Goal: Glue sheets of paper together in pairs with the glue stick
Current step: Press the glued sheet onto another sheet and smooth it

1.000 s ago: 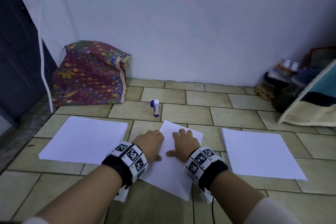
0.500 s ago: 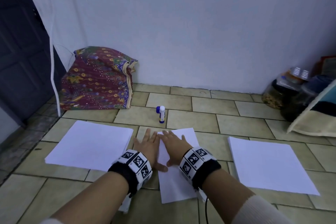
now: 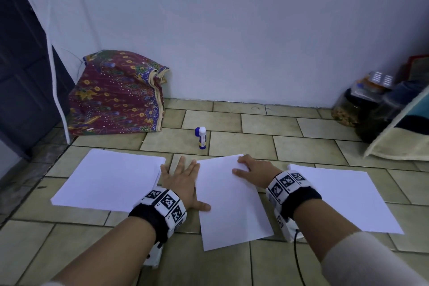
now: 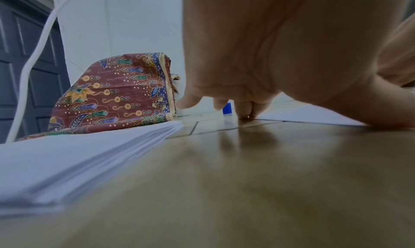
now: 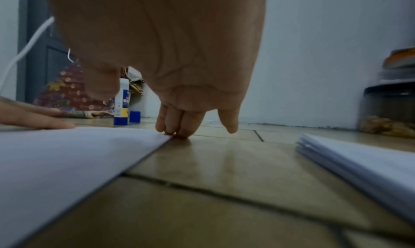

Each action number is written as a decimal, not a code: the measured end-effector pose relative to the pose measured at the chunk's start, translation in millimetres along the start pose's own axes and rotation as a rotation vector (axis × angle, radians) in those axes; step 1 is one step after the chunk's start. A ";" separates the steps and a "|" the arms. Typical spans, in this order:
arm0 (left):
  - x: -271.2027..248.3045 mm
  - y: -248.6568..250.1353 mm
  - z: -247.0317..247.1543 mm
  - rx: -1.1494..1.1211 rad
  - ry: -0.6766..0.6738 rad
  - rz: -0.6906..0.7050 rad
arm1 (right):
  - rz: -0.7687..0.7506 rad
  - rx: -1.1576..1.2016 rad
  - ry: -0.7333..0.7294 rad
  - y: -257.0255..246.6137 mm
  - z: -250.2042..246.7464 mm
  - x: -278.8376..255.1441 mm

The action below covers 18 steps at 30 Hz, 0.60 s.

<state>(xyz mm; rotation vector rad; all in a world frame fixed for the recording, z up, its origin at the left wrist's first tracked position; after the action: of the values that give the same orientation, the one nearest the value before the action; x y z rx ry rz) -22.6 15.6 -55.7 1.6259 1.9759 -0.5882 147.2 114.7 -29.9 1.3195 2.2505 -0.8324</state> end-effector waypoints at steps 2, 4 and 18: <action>-0.2 -0.8 -0.4 -0.002 0.000 0.000 | 0.006 -0.027 0.001 0.3 -1.6 0.4; -2.8 -2.0 -2.3 -0.004 0.016 0.007 | 0.017 -0.147 0.009 -5.5 0.2 1.0; -14.7 13.0 -21.1 -0.053 0.028 0.188 | -0.141 -0.262 -0.049 -51.0 45.9 -10.8</action>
<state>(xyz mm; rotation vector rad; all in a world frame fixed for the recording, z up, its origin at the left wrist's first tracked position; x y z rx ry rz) -10.0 19.9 -30.2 1.7704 1.8162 -0.4392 109.4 57.9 -42.6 1.0211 2.3407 -0.5822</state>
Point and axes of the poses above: each hand's wrist, its own x-axis towards the middle knuckle, its own z-axis out of the palm, y = z × x, the point moved 6 cm from there along x, towards the middle knuckle, and after that the axes turned 11 degrees about -y, right-handed, at the moved point
